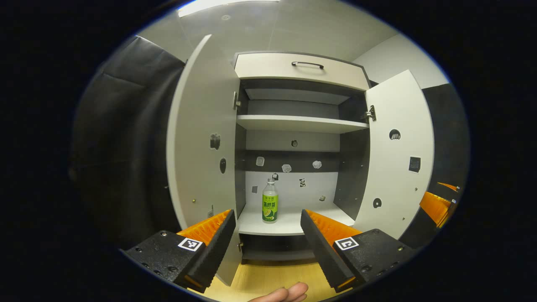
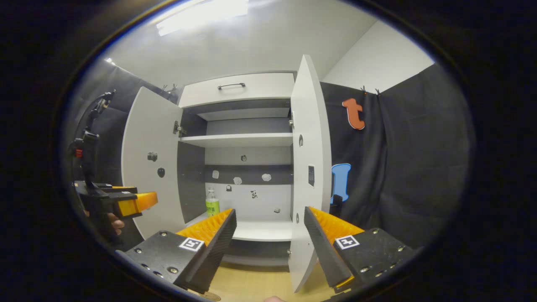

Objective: Grasp the bottle in the cabinet with the left hand and place it on the coaster, then close the right door with the right hand and the left door with the left hand.

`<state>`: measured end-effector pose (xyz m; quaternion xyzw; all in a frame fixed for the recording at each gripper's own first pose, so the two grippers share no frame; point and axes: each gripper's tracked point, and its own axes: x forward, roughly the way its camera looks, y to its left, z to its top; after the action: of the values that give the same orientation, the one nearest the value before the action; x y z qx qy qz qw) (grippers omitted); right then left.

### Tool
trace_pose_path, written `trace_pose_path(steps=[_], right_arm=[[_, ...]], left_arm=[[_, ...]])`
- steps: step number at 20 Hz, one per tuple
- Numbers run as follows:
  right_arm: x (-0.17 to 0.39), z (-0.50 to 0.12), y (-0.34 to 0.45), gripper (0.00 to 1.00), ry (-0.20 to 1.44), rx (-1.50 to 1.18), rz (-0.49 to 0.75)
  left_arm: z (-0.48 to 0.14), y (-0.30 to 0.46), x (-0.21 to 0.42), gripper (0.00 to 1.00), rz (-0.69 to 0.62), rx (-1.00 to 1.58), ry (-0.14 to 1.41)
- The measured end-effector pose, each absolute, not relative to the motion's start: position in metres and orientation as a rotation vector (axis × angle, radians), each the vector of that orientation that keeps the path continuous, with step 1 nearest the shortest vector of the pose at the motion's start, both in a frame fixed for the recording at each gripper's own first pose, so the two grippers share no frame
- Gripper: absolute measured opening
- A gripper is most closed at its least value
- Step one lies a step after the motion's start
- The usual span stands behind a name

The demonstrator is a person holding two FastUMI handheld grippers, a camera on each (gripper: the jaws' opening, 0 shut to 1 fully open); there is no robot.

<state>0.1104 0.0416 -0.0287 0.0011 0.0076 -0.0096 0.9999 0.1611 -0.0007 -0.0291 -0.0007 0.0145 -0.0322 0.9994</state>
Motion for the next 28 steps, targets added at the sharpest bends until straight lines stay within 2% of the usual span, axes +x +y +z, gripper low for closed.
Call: trace_pose_path(steps=[6,13,20,28], right_arm=[[0.135,-0.041,0.062,0.98,0.003,0.007,0.008],[0.16,-0.058,0.065,0.98,0.039,0.038,-0.008],[0.172,-0.054,0.062,0.98,-0.003,0.011,-0.027],[0.182,-0.079,0.053,0.98,0.044,-0.046,-0.068]], left_arm=[[-0.048,-0.005,0.241,0.99,-0.079,-0.015,0.037],[-0.08,-0.014,0.335,0.99,-0.123,-0.033,0.055],[-0.121,-0.017,0.429,0.99,-0.12,-0.031,0.082],[-0.151,-0.014,0.495,0.99,-0.126,-0.009,0.08]])
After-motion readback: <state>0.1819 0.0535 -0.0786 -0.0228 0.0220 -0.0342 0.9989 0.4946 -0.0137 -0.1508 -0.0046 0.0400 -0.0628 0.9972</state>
